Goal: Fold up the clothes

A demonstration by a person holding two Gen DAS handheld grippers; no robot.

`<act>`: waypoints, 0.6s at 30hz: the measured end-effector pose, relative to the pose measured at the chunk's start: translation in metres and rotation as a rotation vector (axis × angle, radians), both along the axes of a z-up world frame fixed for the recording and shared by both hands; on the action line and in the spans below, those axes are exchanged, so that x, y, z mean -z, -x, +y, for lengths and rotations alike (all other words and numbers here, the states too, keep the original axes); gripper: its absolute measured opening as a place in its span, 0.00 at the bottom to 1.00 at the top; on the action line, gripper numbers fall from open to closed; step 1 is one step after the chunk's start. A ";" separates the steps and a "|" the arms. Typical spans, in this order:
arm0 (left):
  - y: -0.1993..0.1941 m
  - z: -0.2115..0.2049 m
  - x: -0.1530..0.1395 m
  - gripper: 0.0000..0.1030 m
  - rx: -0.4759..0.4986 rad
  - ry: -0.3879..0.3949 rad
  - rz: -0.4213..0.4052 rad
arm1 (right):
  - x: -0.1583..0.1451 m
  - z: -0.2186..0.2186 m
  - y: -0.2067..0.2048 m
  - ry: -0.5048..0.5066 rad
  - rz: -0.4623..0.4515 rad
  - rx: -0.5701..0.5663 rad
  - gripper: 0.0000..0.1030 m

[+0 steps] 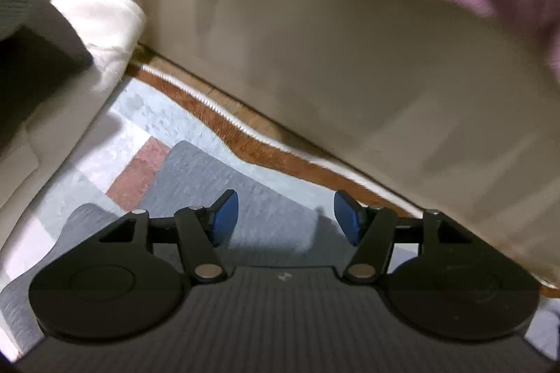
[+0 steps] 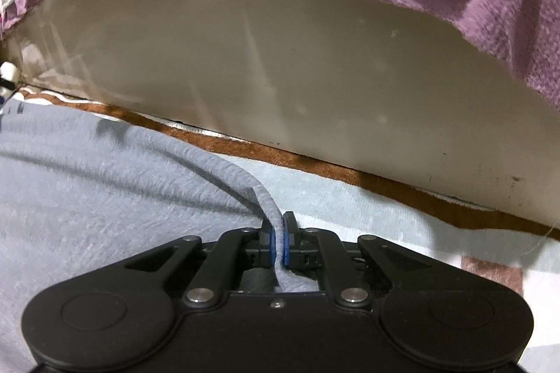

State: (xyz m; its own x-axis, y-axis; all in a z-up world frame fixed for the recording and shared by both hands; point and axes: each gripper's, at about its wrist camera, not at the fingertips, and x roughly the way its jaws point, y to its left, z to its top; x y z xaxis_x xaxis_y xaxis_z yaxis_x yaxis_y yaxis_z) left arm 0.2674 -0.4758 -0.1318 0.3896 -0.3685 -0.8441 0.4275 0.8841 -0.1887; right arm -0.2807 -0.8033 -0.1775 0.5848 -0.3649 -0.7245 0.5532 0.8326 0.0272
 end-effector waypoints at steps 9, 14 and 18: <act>-0.010 -0.006 0.018 0.72 0.043 -0.102 0.043 | 0.001 0.014 -0.002 0.074 0.016 -0.021 0.07; 0.010 -0.009 0.017 0.16 0.090 -0.191 -0.064 | 0.002 0.025 -0.002 0.125 0.018 -0.016 0.07; 0.021 -0.001 0.001 0.00 0.113 -0.137 -0.157 | 0.000 0.036 0.006 0.163 -0.017 -0.012 0.05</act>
State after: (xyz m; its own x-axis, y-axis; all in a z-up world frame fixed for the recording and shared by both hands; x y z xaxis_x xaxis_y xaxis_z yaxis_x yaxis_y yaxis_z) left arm 0.2462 -0.4766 -0.1329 0.4832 -0.3034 -0.8213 0.5397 0.8418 0.0066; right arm -0.2868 -0.7669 -0.1773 0.6018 -0.4700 -0.6457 0.5439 0.8332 -0.0996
